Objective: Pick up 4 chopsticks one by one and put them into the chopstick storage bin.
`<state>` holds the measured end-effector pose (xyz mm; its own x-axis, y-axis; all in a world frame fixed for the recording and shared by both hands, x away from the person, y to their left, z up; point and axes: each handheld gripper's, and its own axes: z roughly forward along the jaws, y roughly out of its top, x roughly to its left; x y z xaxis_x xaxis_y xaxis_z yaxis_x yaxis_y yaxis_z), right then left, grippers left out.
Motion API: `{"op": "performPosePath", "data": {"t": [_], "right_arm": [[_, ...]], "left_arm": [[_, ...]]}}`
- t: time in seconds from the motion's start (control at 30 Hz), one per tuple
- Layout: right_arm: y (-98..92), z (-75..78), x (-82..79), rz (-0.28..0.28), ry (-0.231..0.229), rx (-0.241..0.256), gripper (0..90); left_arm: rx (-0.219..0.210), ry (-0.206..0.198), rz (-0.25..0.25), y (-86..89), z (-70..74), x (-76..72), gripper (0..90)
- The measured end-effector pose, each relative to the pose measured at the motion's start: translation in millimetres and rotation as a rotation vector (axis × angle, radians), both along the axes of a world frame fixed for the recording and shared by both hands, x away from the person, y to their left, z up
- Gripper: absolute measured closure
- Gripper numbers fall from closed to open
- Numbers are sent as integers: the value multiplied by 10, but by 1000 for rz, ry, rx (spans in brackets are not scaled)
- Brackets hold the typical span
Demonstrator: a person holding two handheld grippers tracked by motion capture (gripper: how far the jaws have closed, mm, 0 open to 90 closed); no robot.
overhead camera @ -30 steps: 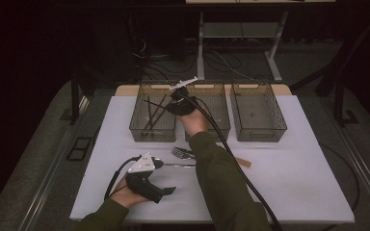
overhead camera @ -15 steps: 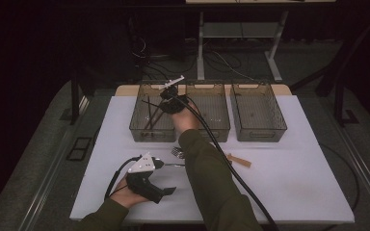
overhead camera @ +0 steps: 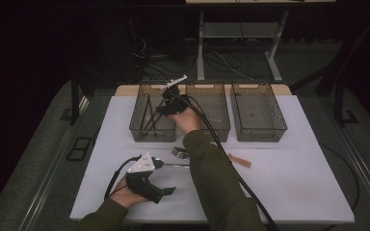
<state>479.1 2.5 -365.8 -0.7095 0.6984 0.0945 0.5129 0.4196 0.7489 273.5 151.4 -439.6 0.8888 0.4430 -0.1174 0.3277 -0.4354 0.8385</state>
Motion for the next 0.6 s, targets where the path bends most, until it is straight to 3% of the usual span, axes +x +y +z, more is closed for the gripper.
{"op": "performPosePath", "data": {"t": [0.4, 0.6], "right_arm": [[-267, 61, -186, 87, 6, 57, 356], [-446, 90, -322, 98, -4, 85, 304]], "left_arm": [[8, -6, -2, 5, 1, 2, 0], [4, -2, 3, 4, -3, 0, 0]]}}
